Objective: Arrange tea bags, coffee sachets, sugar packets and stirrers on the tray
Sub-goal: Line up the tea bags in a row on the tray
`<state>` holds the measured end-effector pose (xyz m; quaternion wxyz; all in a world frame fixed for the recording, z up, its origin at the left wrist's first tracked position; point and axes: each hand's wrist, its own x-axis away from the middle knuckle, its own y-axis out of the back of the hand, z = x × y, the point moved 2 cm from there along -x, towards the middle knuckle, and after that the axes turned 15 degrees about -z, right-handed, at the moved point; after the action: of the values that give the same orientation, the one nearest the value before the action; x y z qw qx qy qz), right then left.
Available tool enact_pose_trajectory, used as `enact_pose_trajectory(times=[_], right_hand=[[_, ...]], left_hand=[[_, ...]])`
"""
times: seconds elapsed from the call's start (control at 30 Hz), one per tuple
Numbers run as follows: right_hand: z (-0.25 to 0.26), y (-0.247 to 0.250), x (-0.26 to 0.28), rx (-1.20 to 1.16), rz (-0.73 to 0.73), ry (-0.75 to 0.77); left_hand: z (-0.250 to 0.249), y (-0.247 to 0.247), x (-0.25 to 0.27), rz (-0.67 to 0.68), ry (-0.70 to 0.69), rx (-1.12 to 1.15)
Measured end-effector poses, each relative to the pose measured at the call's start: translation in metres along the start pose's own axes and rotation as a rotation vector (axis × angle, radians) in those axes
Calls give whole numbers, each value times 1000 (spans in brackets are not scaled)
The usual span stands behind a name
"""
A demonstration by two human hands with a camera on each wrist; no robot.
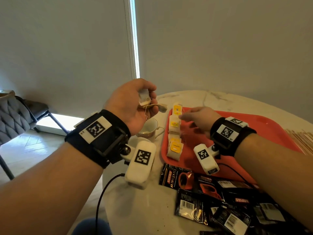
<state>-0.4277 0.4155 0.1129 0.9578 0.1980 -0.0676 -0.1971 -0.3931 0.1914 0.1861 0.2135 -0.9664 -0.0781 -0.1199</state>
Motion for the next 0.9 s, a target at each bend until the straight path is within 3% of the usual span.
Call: enact_pose_trajectory(times=[0.07,0.2,0.27,0.33,0.43,0.7,0.9], right_hand=[[22,11,15,-116,32,127],[58,28,61,-433,388,312],[66,34,79,-382,424,410],[68,38,90,-303,366,460],[66,46,97,-356,317,408],[69,59,102,-856,310,49],[67,47,101,-860,345,23]], left_hand=[[2,-2,9,22,69,143],[11,-8,27,-38,145,338],[15,-11,37,-32,161,351],[16,-13,45,-1,170,336],[9,-13,53,40,125,241],[-11,-4,54,-72,-107,-149],[-9,-24,72,117,-348,-427]])
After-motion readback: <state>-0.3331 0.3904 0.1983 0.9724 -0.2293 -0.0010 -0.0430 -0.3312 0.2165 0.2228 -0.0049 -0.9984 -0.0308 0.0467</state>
